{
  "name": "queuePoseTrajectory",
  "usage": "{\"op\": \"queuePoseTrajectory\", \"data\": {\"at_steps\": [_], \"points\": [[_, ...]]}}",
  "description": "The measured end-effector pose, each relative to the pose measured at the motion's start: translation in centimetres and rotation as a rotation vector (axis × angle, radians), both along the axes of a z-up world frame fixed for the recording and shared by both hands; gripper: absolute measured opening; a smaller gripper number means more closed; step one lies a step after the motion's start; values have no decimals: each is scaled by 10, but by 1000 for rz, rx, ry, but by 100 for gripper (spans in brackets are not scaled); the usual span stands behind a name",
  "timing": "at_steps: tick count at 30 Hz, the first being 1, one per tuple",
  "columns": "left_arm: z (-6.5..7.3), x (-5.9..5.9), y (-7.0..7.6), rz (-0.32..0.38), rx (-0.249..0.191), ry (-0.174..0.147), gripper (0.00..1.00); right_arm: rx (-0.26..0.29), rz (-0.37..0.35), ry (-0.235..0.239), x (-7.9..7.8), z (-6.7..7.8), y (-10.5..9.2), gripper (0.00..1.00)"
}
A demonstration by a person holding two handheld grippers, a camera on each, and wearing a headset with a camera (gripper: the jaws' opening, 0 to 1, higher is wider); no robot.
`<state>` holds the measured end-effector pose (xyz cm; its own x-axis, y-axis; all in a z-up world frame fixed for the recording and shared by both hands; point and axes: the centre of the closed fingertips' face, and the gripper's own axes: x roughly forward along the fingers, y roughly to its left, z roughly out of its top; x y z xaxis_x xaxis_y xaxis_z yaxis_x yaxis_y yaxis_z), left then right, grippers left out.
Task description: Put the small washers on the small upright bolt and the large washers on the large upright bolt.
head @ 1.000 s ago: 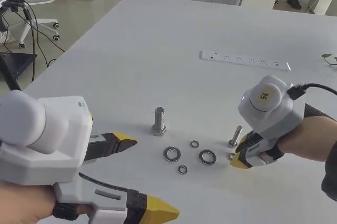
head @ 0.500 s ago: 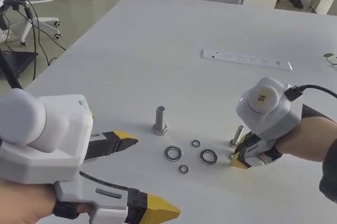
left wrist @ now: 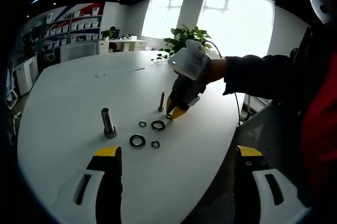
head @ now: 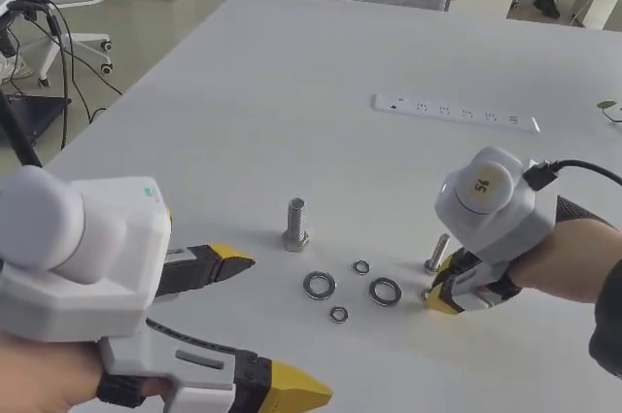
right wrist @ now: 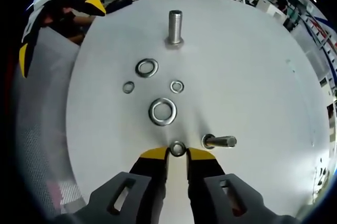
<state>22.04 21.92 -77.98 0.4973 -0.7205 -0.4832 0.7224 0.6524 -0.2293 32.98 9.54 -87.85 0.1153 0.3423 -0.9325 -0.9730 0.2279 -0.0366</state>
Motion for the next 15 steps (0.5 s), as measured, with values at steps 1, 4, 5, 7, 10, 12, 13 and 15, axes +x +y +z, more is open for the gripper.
{"op": "queuePoseTrajectory", "data": {"at_steps": [1,4,5,7,10,12,13,15], "points": [[0,0,0,0,0,0,88,-1,-3,2,0,0,0,15],[0,-1,0,-1,2,0,88,-5,-3,5,-1,0,-1,14],[0,-1,0,-1,1,0,88,-6,0,3,-1,0,-1,14],[0,-1,0,-1,-1,0,88,-10,3,1,-2,0,-2,14],[-1,-2,0,-3,2,2,88,-14,4,-1,-3,0,-3,14],[0,-2,0,-4,2,1,88,-17,5,-3,-4,0,-5,14],[0,-2,-1,-4,1,1,88,-19,4,-1,-5,0,-6,14],[-1,-2,-1,-4,3,0,88,-16,1,-1,-6,1,-8,14]]}}
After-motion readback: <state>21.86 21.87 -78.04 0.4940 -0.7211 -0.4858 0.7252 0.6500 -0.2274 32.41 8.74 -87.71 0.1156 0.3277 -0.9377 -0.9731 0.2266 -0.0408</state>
